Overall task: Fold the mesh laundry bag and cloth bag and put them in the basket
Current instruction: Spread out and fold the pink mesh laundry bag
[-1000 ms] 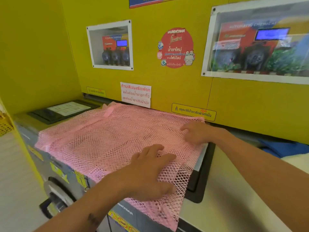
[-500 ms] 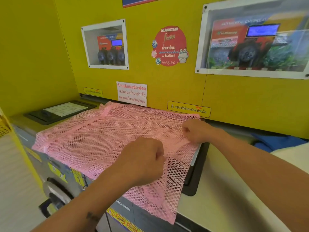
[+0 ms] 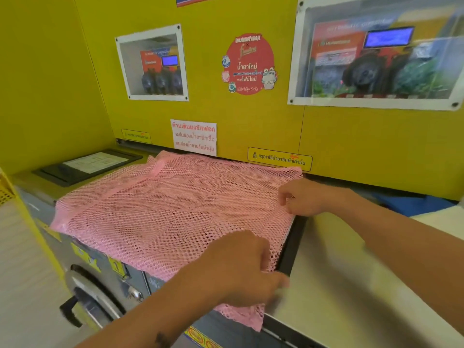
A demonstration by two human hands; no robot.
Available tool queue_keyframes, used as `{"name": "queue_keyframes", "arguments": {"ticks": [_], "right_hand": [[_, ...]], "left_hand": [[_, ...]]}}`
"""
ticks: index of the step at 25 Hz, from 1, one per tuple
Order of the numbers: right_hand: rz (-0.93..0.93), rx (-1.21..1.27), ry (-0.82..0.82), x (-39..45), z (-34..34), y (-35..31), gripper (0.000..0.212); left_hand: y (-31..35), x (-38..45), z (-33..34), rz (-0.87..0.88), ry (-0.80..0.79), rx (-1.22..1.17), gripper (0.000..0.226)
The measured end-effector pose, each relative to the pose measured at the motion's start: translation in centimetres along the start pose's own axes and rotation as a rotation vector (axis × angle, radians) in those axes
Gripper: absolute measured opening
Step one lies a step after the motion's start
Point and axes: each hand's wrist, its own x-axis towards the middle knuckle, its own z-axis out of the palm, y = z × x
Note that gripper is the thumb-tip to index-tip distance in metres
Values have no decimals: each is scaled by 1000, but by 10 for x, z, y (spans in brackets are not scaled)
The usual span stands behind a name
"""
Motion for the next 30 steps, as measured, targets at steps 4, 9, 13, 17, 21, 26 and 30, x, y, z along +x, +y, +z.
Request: {"name": "queue_keyframes", "arguments": {"ticks": [4, 9, 13, 17, 21, 26, 30], "right_hand": [[13, 53, 2, -13, -6, 0, 47], [-91, -30, -96, -24, -3, -14, 71], [-134, -52, 65, -9, 15, -16, 47], [-130, -161, 205, 8, 26, -15, 21], [-66, -218, 352, 25, 16, -14, 9], [-87, 1, 515, 57, -30, -35, 20], [-173, 43, 630, 88, -50, -83, 36]], "left_hand": [[-2, 2, 4, -44, -40, 94, 25], [-17, -3, -9, -31, -57, 93, 36], [-38, -15, -25, -56, 31, -114, 44], [-48, -28, -44, 27, 128, -331, 55], [-66, -39, -58, -9, 149, -153, 42], [-113, -47, -79, -236, 341, -101, 17], [-169, -54, -100, -366, 425, -92, 45]]}}
